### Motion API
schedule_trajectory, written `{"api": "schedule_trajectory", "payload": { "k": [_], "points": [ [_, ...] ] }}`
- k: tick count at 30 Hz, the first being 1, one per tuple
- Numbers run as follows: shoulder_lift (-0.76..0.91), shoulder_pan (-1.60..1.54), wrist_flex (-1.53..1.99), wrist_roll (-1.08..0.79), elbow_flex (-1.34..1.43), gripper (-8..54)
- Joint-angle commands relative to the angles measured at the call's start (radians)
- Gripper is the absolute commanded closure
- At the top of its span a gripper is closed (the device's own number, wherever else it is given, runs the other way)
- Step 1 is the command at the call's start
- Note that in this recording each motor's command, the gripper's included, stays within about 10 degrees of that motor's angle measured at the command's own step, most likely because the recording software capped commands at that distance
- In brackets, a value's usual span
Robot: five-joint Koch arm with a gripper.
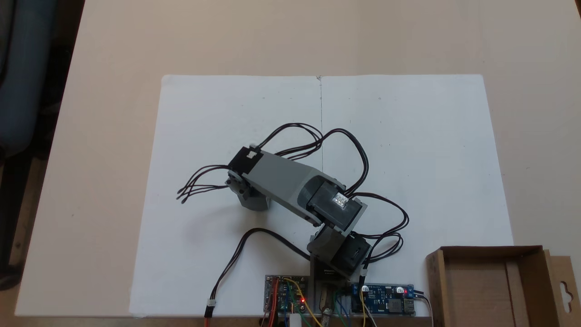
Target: Grasp a green dice and put it in the bin.
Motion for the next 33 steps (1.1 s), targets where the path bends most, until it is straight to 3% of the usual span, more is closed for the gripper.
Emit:
{"api": "schedule_trajectory", "payload": {
  "k": [1, 24, 33],
  "points": [
    [0.029, 0.034, -0.015, 0.026, -0.009, 33.5],
    [0.078, 0.653, 0.374, -0.518, -0.462, 33.5],
    [0.101, 1.155, 0.437, -0.772, -0.630, 33.5]
  ]
}}
